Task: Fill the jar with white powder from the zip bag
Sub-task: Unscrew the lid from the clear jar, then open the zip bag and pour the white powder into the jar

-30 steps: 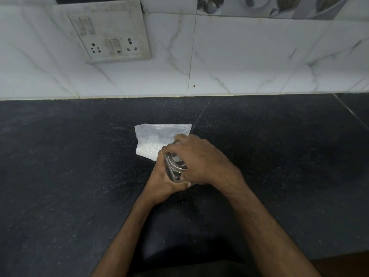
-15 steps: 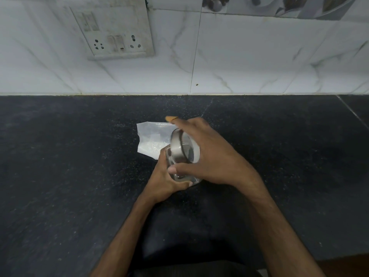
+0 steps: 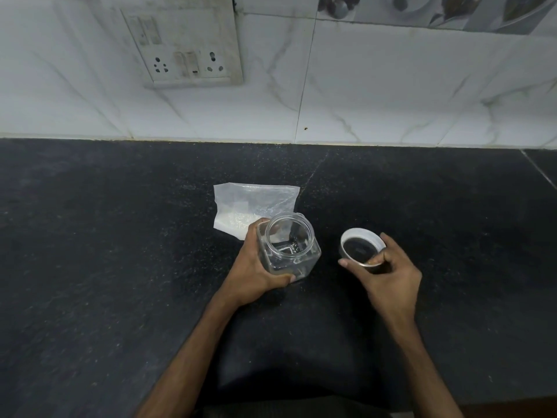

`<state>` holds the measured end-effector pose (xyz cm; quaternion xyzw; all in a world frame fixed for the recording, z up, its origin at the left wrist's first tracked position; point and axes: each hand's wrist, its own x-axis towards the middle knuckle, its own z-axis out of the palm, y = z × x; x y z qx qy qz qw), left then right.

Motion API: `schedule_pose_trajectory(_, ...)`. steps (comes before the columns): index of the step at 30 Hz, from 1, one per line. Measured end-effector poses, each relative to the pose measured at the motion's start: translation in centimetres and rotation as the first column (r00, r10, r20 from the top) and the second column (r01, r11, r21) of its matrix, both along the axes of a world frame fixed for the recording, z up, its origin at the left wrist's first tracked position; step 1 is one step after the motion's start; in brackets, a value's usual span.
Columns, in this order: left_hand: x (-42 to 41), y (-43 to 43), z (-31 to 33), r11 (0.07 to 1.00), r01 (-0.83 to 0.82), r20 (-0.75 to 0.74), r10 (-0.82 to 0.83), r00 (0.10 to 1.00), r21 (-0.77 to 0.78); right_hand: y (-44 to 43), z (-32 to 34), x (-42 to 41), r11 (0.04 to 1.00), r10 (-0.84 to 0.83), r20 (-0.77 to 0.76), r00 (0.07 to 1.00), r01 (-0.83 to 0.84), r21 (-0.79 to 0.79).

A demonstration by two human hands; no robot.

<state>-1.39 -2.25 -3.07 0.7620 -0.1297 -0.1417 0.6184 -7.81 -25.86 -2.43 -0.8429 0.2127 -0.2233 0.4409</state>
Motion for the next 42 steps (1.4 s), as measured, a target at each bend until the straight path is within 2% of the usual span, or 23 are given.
schedule_pose_trajectory(6,0.0,0.0,0.0,1.000,-0.001,0.009,0.001,1.000,-0.006,-0.5,-3.0,-0.3,0.995,0.023,-0.071,0.997,-0.030,-0.099)
schedule_pose_trajectory(16,0.1,0.0,-0.3,1.000,0.001,0.011,-0.001,1.000,-0.018,-1.2,-4.5,-0.4,0.986,-0.005,-0.163,0.987,-0.022,-0.168)
schedule_pose_trajectory(19,0.2,0.0,-0.4,1.000,0.006,0.021,-0.005,1.000,-0.020,-0.9,-3.7,-0.4,0.953,-0.052,-0.217,0.975,-0.016,-0.303)
schedule_pose_trajectory(21,0.2,0.0,-0.4,1.000,0.003,0.020,-0.003,1.000,-0.020,0.0,-2.3,0.1,0.933,-0.095,-0.197,0.976,0.018,-0.360)
schedule_pose_trajectory(23,0.2,0.0,-0.4,1.000,-0.005,0.011,0.005,1.000,-0.024,1.5,0.0,1.1,0.962,-0.018,-0.094,0.995,-0.009,-0.272)
schedule_pose_trajectory(25,0.2,0.0,-0.3,0.999,-0.009,0.012,0.010,1.000,-0.036,3.2,2.6,2.5,0.990,0.139,0.034,0.990,-0.138,-0.037)
schedule_pose_trajectory(26,0.2,0.0,-0.2,0.999,-0.010,0.024,0.011,1.000,-0.043,3.9,3.7,3.2,0.969,0.240,0.051,0.970,-0.242,0.055)
schedule_pose_trajectory(27,0.2,0.0,-0.2,0.998,-0.009,0.035,0.011,0.999,-0.056,4.5,4.8,3.8,0.926,0.367,0.025,0.930,-0.368,0.081)
schedule_pose_trajectory(29,0.1,-0.1,-0.1,0.996,-0.008,0.035,0.011,0.999,-0.092,5.7,6.0,4.8,0.790,0.602,-0.168,0.780,-0.612,-0.011)
schedule_pose_trajectory(30,0.1,-0.1,-0.2,0.994,-0.006,0.032,0.009,0.999,-0.108,6.3,6.2,5.1,0.713,0.662,-0.268,0.700,-0.698,-0.065)
schedule_pose_trajectory(31,0.1,-0.1,-0.2,0.992,-0.002,0.028,0.006,1.000,-0.124,6.8,6.1,5.3,0.668,0.675,-0.326,0.661,-0.736,-0.108)
schedule_pose_trajectory(32,0.1,-0.1,-0.3,0.991,0.005,0.024,-0.002,1.000,-0.137,7.2,5.9,5.3,0.664,0.670,-0.338,0.661,-0.737,-0.127)
schedule_pose_trajectory(35,0.5,0.3,-0.1,0.990,0.098,-0.006,-0.099,0.995,-0.103,7.4,5.3,5.0,0.711,0.642,-0.283,0.713,-0.692,-0.130)
schedule_pose_trajectory(38,2.2,2.6,1.0,0.941,0.328,-0.060,-0.324,0.944,0.084,7.0,5.2,4.7,0.727,0.603,-0.291,0.743,-0.662,-0.183)
schedule_pose_trajectory(39,3.1,3.7,1.4,0.925,0.342,-0.073,-0.335,0.939,0.163,6.9,5.2,4.5,0.732,0.595,-0.293,0.748,-0.655,-0.185)
schedule_pose_trajectory(40,4.1,4.6,1.8,0.931,0.302,-0.070,-0.294,0.953,0.205,7.0,5.1,4.4,0.740,0.588,-0.293,0.754,-0.648,-0.182)
schedule_pose_trajectory(42,6.3,6.1,2.4,0.984,0.074,0.003,-0.075,0.997,0.164,7.3,4.9,3.9,0.761,0.563,-0.285,0.776,-0.621,-0.188)
